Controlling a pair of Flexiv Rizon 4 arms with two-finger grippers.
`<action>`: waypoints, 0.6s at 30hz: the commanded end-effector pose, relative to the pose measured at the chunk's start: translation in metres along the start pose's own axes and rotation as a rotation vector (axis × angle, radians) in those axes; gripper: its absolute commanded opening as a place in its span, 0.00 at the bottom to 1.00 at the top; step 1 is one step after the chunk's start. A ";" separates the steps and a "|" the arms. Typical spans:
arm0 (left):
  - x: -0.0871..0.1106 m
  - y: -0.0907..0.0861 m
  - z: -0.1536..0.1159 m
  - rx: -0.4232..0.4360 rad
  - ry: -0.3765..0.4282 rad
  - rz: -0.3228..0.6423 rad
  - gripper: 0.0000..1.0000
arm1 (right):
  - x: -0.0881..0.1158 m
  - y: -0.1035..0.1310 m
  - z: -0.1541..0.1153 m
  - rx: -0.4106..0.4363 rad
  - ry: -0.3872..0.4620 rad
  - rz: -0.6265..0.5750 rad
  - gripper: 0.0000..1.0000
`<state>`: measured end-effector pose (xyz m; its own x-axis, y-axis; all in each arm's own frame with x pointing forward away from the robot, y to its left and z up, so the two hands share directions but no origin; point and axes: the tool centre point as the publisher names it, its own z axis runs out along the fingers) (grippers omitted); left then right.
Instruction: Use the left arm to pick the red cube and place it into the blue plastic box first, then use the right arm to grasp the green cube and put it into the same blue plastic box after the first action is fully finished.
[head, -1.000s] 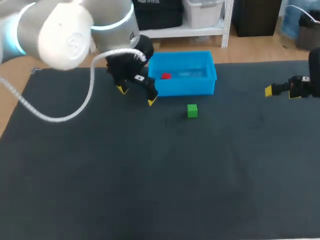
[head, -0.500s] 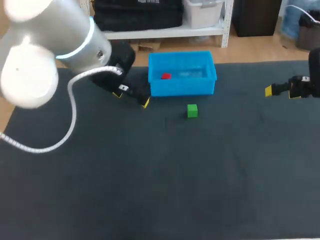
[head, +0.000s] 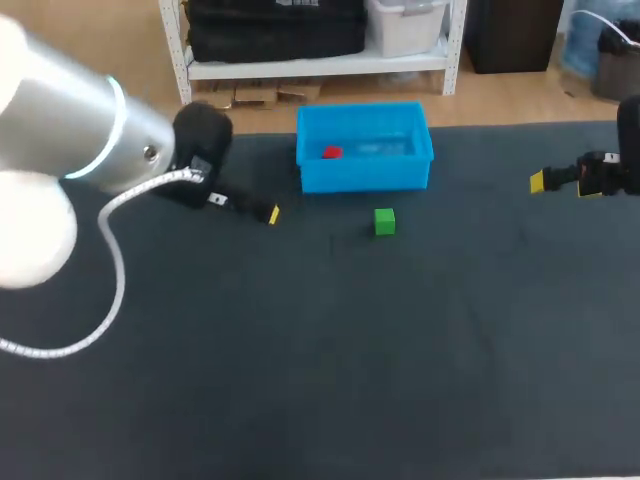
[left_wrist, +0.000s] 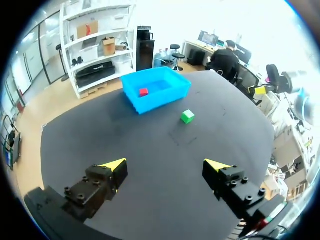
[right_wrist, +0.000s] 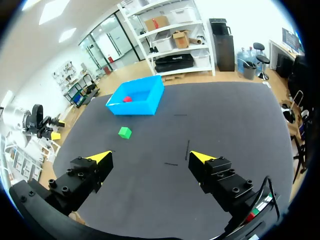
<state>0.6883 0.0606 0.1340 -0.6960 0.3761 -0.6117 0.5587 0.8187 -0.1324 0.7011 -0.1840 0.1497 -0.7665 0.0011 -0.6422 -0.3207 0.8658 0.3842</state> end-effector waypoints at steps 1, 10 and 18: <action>0.008 0.001 -0.005 0.011 -0.066 -0.007 1.00 | 0.000 0.000 -0.001 0.000 0.000 -0.001 1.00; 0.008 0.002 -0.004 0.009 -0.053 -0.006 1.00 | 0.000 0.000 -0.001 0.000 0.000 -0.001 1.00; 0.008 0.002 -0.004 0.009 -0.053 -0.006 1.00 | -0.011 0.026 0.014 0.145 0.071 -0.084 1.00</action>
<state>0.6819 0.0652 0.1323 -0.6757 0.3479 -0.6499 0.5557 0.8197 -0.1390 0.7037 -0.1737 0.1485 -0.7604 -0.0918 -0.6429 -0.3776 0.8680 0.3226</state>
